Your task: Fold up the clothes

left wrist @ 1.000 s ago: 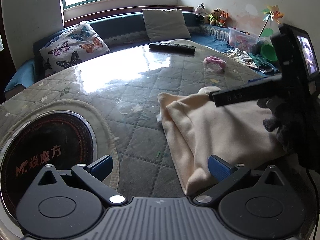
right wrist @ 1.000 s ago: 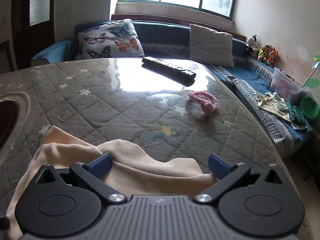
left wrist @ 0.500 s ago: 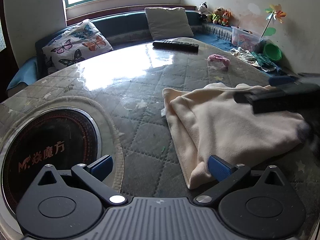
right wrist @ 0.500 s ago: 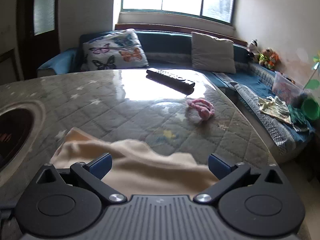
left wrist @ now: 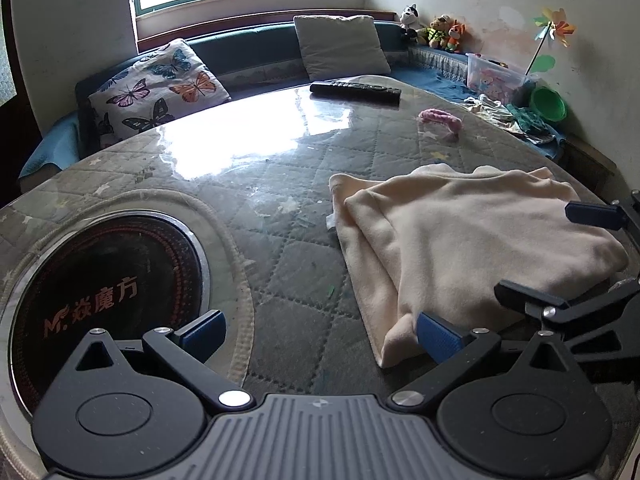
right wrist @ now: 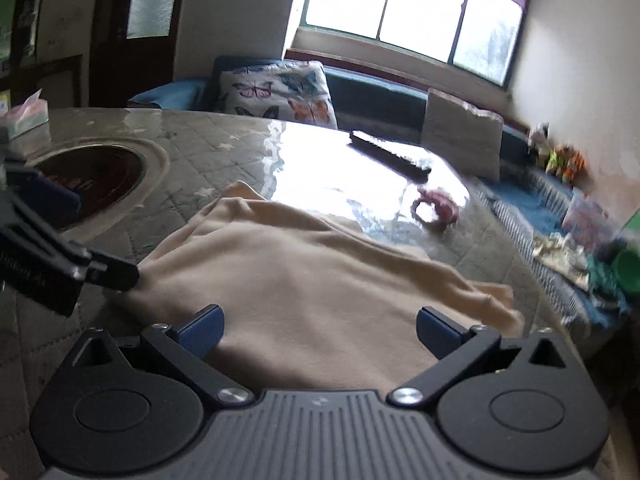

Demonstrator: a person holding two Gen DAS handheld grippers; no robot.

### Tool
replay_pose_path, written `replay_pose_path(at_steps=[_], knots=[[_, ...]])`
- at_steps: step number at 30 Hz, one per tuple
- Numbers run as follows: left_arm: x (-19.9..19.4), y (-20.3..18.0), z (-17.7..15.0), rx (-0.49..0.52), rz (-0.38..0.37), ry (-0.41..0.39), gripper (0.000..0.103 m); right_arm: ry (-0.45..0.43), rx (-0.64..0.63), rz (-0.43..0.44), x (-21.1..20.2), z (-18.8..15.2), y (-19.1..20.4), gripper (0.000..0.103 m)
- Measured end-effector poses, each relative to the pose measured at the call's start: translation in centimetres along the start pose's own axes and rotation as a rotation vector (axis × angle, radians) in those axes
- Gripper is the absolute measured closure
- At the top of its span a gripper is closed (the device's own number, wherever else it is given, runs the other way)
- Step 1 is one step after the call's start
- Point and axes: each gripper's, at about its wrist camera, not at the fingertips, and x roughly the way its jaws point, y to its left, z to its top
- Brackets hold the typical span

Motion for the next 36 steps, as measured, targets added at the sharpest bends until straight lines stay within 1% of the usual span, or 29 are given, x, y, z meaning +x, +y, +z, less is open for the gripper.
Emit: replay_pose_path(at_steps=[3,8,14,21,29,36], knots=[[-0.4,0.3,-0.2,-0.009,-0.001,-0.004,0.000,-0.017,0.030,0.014,-0.1,0.1,0.0,0.000],[-1.3,0.7,-0.8,-0.014,-0.005,-0.010,0.000,0.001,0.025,0.035,0.3,-0.3,0.6,0.000],[-2.0,0.6,-1.5,-0.005,-0.011,-0.016,0.000,-0.017,0.092,0.030,-1.5,-1.1,0.1,0.000],[-3.1,-0.5,-2.6,0.029,-0.030,-0.047,0.000,0.027,0.186,-0.014,-2.9,-2.6,-0.7,0.000],[-3.9,-1.1,-3.8,0.042,-0.047,-0.047,0.000,0.057,0.260,-0.063,-4.5,-4.2,-0.6,0.000],[-4.5,-2.1,-4.8,0.090,-0.057,-0.046,0.000,0.082,0.297,-0.099,-5.4,-5.0,-0.1,0.000]])
